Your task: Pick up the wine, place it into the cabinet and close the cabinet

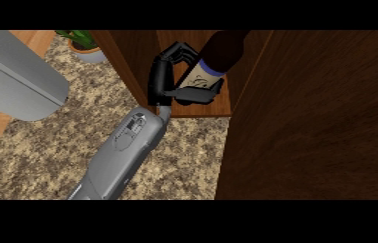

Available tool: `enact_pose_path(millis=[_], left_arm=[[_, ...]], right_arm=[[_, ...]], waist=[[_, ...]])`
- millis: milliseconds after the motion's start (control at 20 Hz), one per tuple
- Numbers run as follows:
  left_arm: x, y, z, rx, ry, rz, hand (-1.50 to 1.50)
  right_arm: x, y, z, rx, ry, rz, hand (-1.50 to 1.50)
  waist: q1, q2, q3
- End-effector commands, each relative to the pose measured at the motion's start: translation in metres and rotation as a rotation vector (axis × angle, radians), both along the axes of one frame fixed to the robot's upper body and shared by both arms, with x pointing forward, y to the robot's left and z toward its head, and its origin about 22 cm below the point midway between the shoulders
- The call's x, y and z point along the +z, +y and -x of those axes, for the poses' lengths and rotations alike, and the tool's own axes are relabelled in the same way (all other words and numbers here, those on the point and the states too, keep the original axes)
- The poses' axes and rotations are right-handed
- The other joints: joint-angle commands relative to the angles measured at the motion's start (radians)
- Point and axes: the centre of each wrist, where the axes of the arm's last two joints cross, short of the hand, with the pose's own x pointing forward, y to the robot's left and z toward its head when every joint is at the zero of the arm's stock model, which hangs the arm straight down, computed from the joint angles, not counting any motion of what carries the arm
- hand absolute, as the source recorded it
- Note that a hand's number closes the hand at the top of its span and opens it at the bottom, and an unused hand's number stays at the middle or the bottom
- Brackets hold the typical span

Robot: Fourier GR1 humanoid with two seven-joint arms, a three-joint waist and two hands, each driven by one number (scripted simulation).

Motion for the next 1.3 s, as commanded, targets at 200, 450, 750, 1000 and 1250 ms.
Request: enact_pose_path(millis=[200, 450, 750, 1000, 1250], left_arm=[[-0.031, 0.005, -0.008, -0.009, 0.05, -0.009, 1.5], [-0.048, -0.002, 0.0, 0.006, 0.046, -0.105, 1.5], [-0.081, 0.019, -0.003, 0.062, 0.074, -0.145, 1.5], [-0.065, 0.012, -0.02, 0.116, 0.047, -0.124, 1.5], [-0.069, 0.025, -0.029, 0.108, 0.046, -0.027, 1.5]], right_arm=[[0.0, 0.005, 0.014, 0.086, 0.009, -0.007, -1.5], [0.004, -0.011, 0.004, 0.058, 0.001, -0.016, -1.5], [-0.009, -0.002, 0.03, 0.093, 0.014, -0.018, -1.5], [-0.001, 0.003, 0.015, 0.107, 0.017, 0.01, -1.5], [-0.002, 0.007, 0.007, 0.112, -0.007, -0.004, -1.5]], waist=[[-0.002, 0.002, -0.001], [-0.002, 0.001, 0.0], [-0.012, 0.002, 0.0], [-0.018, 0.004, -0.001], [-0.017, 0.006, -0.001]])
